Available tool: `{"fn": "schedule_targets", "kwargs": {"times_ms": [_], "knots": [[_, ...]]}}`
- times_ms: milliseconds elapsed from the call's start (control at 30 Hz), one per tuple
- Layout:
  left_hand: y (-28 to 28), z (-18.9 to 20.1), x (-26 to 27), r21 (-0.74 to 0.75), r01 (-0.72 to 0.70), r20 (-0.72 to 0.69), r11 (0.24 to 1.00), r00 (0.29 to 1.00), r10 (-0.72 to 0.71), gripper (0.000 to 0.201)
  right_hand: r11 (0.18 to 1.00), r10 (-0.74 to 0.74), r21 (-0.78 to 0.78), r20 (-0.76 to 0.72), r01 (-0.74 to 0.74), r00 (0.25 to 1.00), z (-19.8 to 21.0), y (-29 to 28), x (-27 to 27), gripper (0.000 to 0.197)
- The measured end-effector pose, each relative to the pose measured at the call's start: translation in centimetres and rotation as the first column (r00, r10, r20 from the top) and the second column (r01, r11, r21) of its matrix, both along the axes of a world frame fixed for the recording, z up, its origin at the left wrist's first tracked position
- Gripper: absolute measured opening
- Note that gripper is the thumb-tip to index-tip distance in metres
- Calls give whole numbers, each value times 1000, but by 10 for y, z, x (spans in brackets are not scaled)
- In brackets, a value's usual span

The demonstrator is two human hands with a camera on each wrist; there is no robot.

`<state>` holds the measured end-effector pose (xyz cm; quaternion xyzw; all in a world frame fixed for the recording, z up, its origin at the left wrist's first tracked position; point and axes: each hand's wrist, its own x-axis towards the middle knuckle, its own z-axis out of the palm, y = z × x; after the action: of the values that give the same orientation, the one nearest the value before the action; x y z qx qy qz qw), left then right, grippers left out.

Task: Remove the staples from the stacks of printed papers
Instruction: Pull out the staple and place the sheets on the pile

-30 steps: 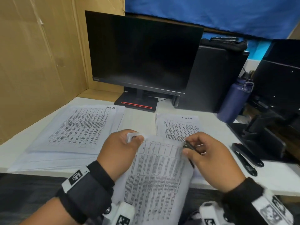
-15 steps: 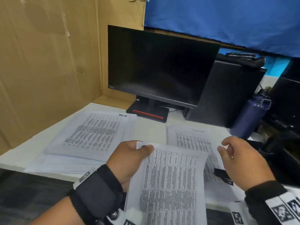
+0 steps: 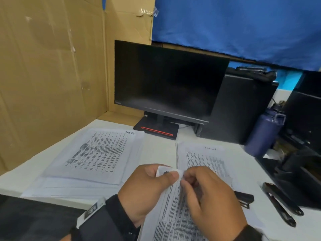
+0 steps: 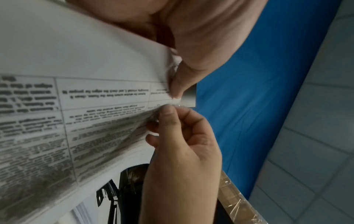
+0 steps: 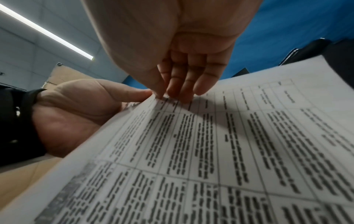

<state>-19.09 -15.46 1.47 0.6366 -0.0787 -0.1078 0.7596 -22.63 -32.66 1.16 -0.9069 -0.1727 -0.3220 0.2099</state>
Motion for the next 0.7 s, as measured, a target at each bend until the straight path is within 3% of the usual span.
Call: {"fn": "schedule_targets", "kwargs": {"times_ms": [133,233,333,433,567,700], "knots": [[-2,3,-2,37,35,73,999,997,-38,30,1000,-12,9,32,12,999,7,-1,-4,14],[-2,3,-5,54,46,64,997,997,-50,30,999,-49,2,-4,49,999,9,1,-9,4],[-3,4,-7,63,39,82,997,996,-44,25,995,-93,40,-85,96,992,11,6,-11,9],[-4,5,-9,113,12,129,993,991,-27,10,976,-78,186,-197,115,977,11,11,-12,15],[-4,8,-14,253,-58,268,966,963,-12,17,909,6,391,-360,145,933,20,15,-12,19],[-3,11,-19,475,-218,488,853,871,-49,14,814,118,527,-562,244,819,28,12,-10,30]]}}
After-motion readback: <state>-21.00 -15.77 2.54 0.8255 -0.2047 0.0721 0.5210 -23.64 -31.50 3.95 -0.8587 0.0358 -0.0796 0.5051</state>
